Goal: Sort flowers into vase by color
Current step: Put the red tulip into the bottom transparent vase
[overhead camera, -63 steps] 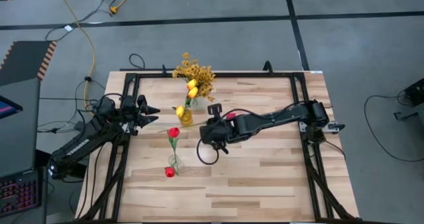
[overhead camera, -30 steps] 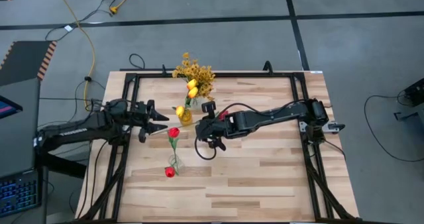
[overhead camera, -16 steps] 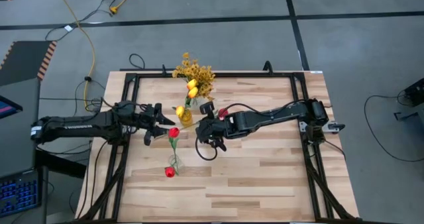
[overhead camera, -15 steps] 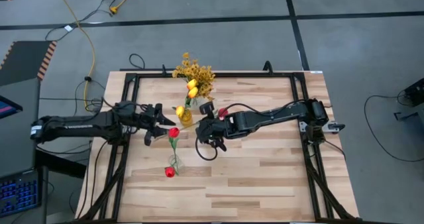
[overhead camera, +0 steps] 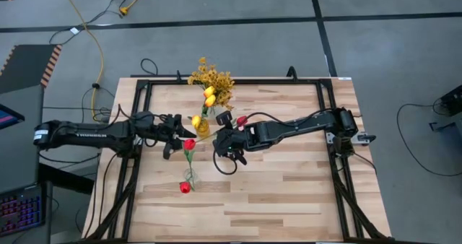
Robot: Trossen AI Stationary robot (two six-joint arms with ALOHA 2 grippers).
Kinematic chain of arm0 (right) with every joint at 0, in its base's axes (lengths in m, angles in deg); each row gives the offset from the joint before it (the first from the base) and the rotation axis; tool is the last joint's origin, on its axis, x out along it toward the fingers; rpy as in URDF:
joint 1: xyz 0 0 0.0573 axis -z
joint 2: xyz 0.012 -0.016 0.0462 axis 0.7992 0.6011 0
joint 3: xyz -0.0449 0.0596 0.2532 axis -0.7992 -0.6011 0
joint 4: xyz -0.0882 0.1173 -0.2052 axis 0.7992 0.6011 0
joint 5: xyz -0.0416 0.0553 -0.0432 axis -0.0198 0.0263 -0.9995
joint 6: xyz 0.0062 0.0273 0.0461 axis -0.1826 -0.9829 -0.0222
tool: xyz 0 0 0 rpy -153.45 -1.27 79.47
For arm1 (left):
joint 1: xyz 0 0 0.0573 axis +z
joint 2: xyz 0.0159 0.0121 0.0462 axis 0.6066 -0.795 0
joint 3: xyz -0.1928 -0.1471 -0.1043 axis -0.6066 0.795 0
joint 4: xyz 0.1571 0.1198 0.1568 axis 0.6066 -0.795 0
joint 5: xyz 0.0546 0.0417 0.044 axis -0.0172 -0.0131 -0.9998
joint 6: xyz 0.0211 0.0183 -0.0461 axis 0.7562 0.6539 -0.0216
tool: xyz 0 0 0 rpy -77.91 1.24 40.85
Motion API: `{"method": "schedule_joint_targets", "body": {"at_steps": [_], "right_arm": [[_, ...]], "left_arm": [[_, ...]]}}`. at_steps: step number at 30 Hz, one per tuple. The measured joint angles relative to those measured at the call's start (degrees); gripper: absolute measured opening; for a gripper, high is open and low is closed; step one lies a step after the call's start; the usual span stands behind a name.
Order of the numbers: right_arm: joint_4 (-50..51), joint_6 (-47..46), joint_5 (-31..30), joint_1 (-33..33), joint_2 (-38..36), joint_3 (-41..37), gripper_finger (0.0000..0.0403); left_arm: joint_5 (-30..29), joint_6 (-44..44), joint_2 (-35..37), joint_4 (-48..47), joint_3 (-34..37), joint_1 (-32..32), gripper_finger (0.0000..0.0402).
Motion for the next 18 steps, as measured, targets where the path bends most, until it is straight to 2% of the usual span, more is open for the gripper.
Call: {"method": "schedule_joint_targets", "body": {"at_steps": [10,18], "right_arm": [[-0.92,4.31,-0.09,0.0,0.0,-0.02,0.004],[-1.02,7.81,-0.07,-0.12,0.0,-0.02,0.004]], "left_arm": [[-0.56,-2.33,-6.21,5.09,0.0,-1.06,0.016],[-1.35,-3.03,-7.33,7.6,0.0,-1.06,0.016]]}}
